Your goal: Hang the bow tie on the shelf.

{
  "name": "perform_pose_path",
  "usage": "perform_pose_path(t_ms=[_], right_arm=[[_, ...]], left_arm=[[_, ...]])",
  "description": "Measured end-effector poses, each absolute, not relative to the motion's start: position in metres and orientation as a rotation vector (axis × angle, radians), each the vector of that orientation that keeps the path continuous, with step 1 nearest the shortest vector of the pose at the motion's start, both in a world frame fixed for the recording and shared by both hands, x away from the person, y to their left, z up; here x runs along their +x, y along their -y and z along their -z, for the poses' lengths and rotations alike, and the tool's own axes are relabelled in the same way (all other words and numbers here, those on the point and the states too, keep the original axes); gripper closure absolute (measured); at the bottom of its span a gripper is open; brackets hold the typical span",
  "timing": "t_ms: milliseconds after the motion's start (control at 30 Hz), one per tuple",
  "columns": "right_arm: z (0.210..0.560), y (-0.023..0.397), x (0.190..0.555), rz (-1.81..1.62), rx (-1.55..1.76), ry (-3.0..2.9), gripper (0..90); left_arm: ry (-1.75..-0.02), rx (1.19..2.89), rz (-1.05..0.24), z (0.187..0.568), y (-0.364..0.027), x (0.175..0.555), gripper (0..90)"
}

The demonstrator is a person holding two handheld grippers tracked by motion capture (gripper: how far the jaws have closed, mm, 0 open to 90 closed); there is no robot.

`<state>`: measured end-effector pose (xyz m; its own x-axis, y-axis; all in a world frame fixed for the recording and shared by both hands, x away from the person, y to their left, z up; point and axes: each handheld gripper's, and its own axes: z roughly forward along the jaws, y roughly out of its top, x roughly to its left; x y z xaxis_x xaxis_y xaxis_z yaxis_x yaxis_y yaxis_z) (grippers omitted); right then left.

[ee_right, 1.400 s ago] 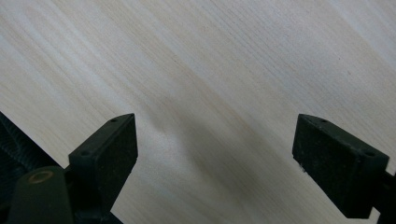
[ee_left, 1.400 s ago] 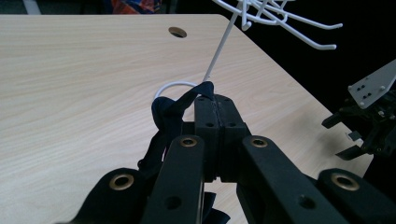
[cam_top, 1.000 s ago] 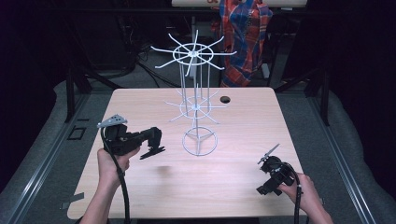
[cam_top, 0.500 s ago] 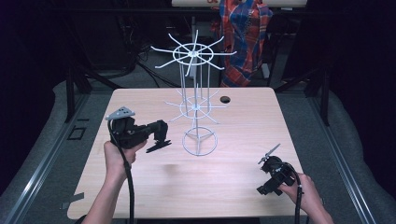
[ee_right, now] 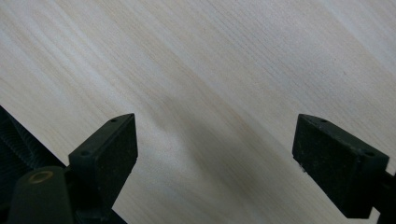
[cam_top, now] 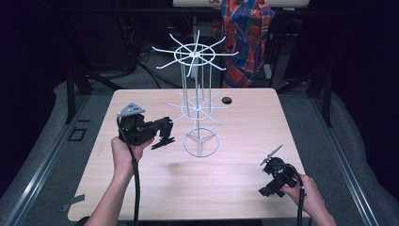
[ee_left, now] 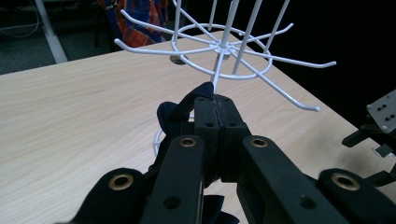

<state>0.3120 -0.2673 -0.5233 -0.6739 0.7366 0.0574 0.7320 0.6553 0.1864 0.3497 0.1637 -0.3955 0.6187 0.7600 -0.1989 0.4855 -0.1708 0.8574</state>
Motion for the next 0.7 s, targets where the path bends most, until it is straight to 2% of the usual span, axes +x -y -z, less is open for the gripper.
perform_pose_path(t_ms=[700], right_arm=[[0.523, 0.268, 0.311, -0.324, 1.263, -2.825, 14.0]], left_arm=[[-1.001, 1.851, -0.354, 0.393, -0.141, 0.361, 89.6]])
